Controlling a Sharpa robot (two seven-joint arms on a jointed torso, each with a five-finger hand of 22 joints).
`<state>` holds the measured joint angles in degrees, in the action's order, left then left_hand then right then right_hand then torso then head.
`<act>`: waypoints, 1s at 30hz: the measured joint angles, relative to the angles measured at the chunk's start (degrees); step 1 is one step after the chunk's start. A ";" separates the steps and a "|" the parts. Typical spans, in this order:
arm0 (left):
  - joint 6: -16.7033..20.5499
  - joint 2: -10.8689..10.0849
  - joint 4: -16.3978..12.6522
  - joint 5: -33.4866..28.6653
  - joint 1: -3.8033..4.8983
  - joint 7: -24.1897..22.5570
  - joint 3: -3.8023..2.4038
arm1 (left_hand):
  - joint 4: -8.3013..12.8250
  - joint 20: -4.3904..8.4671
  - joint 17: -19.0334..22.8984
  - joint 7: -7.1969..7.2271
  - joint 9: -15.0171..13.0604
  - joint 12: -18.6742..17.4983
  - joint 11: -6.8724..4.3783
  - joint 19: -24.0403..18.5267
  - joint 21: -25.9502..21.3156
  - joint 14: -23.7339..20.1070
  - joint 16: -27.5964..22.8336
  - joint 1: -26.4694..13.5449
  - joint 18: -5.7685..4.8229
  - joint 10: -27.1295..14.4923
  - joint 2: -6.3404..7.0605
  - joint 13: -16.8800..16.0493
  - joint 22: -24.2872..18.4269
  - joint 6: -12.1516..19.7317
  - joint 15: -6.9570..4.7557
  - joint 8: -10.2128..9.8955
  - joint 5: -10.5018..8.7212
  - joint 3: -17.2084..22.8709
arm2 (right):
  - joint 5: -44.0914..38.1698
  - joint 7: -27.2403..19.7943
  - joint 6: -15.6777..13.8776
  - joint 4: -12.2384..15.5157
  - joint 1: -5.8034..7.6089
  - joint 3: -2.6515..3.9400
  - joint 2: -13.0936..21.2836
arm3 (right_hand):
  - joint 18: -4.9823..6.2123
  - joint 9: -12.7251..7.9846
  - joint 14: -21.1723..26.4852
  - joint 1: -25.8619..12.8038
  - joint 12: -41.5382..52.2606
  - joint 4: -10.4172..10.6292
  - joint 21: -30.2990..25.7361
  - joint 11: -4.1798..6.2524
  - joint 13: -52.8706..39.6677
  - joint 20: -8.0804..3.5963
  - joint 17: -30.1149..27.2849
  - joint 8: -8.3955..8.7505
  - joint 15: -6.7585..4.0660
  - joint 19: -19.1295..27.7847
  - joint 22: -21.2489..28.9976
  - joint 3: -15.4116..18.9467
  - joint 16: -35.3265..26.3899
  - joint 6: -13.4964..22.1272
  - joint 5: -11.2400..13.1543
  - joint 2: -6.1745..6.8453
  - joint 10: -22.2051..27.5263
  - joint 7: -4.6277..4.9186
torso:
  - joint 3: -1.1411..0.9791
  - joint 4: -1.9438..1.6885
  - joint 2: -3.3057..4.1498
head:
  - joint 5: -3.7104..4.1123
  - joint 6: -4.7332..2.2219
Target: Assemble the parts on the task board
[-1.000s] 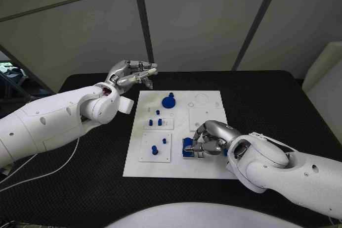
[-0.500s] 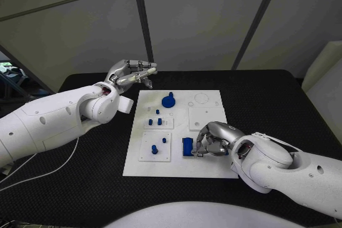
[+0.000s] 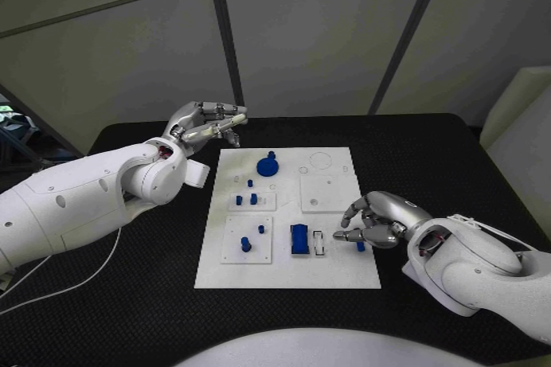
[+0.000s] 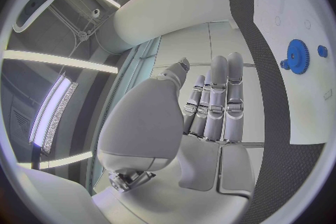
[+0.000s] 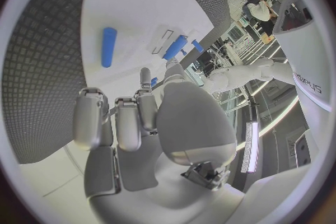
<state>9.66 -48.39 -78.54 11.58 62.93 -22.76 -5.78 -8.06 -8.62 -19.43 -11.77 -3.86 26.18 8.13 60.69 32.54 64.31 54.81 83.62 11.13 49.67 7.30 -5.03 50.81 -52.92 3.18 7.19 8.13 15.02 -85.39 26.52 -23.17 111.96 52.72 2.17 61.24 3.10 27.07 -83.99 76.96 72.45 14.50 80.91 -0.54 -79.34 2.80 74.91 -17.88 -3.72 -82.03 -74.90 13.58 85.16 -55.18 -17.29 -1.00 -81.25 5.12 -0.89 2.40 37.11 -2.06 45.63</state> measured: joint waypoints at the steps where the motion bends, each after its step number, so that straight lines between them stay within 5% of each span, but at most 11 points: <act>1: 0.00 -0.04 -0.01 0.00 0.00 0.00 0.00 | 0.00 0.00 0.00 0.00 0.00 0.00 0.00 0.00 0.00 0.00 0.00 0.00 0.00 0.00 0.00 0.00 0.00 0.00 0.00 0.00 0.00 0.00 | 0.15 -0.14 -0.01 0.18 0.01 0.05 1.13 | 0.00 -0.51 0.04 -0.18 -0.79 0.30 -0.58 -0.29 0.00 0.38 0.00 0.85 0.28 0.38 0.00 0.12 -0.67 0.21 -0.22 -0.18 0.29 0.22 | 0.02 0.00 0.00 | 0.18 -0.02; 8: -0.01 -0.04 -0.05 0.00 -0.03 0.00 0.01 | 0.00 0.00 0.00 0.00 0.00 0.00 0.00 0.00 0.00 0.00 0.00 0.00 0.00 0.00 0.00 0.00 0.00 0.00 0.00 0.00 0.00 0.00 | -0.73 -0.20 0.40 0.49 0.00 0.22 4.57 | 0.00 -2.55 -0.05 0.24 -3.75 1.00 -2.27 -0.69 2.74 0.68 0.00 3.75 0.37 1.68 1.62 0.69 -2.50 -0.39 -0.32 -0.72 1.34 0.55 | 0.03 0.01 0.02 | 1.38 -0.05; 20: -0.07 0.10 -0.06 0.00 -0.13 0.01 0.02 | 0.00 0.00 -0.01 0.00 0.00 0.00 -0.20 0.00 0.00 0.00 0.00 0.00 0.00 -0.20 0.00 0.00 0.01 0.00 0.00 0.00 0.00 0.00 | -5.19 2.17 3.36 -1.06 -0.08 0.20 4.06 | 0.00 -3.19 -0.05 0.79 -4.25 1.45 -2.54 -0.48 5.87 0.68 -0.01 4.13 0.36 1.67 1.77 1.49 -2.79 -3.44 -0.01 -0.76 1.54 0.05 | 0.02 -0.01 0.03 | 2.46 0.04; 30: -0.09 -0.02 -0.12 0.00 -0.16 0.01 0.02 | 0.00 0.00 -0.01 0.00 0.00 0.00 -0.20 0.00 0.00 0.00 0.00 0.00 0.00 -0.20 0.00 0.00 0.01 0.00 0.00 0.00 0.00 0.00 | -6.94 3.82 5.58 -3.01 -0.41 0.11 2.06 | -0.01 -3.31 -0.06 0.79 -4.42 1.60 -2.54 -0.26 5.70 0.47 -0.01 4.13 0.35 1.46 1.66 1.64 -2.79 -4.23 -0.33 -0.76 1.31 -0.35 | 0.07 -0.24 0.03 | 2.50 0.09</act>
<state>9.57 -48.41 -78.66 11.58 62.77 -22.75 -5.76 -8.06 -8.62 -19.44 -11.77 -3.86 26.18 7.93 60.69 32.54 64.31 54.81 83.62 11.13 49.47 7.30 -5.03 50.82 -52.92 3.18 7.19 8.13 15.02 -92.33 30.34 -17.59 108.95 52.31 2.29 63.30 3.09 23.76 -84.04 77.75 68.03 16.09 78.37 -0.80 -73.65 3.27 74.91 -13.76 -3.37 -80.57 -73.24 15.21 82.37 -59.41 -17.61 -1.77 -79.94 4.78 -0.82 2.16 37.13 0.44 45.72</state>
